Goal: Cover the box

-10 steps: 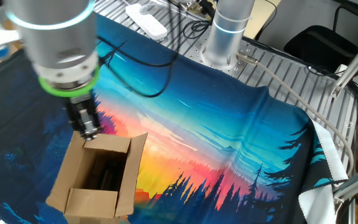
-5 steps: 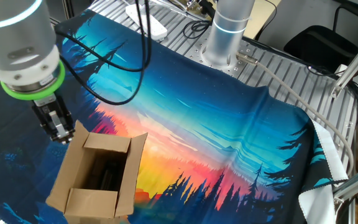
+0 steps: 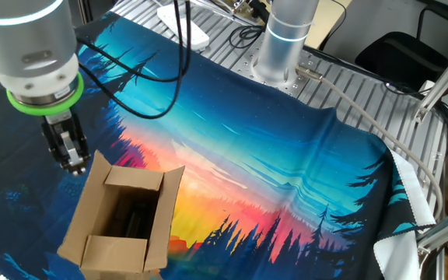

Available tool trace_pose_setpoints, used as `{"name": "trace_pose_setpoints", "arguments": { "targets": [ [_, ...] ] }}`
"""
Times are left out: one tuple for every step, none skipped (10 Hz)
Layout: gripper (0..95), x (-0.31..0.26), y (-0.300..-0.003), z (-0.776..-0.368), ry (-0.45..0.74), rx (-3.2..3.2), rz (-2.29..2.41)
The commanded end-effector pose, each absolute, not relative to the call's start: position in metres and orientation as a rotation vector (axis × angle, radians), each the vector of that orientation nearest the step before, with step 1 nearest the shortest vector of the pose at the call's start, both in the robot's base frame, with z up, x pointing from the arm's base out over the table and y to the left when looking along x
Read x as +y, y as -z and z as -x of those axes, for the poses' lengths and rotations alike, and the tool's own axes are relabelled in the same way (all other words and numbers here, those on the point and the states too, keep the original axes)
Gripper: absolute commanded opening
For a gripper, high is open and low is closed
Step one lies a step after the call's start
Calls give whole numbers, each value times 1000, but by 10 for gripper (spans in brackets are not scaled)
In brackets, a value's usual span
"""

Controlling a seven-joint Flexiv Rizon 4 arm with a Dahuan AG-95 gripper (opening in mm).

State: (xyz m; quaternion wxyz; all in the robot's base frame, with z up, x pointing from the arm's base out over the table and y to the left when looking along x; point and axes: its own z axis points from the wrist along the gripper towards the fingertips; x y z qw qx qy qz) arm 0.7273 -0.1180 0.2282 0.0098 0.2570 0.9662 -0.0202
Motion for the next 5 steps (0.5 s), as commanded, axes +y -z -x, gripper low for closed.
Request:
{"name": "trace_pose_setpoints", "arguments": {
  "targets": [
    [0,-123,-222,-736,60,2977,-872],
    [0,-123,-218,-739,63,2947,-907],
    [0,-123,-213,-742,62,2928,-927],
    [0,-122,-207,-745,54,2920,-938],
    [0,-120,-201,-746,49,2910,-951]
  ]
}}
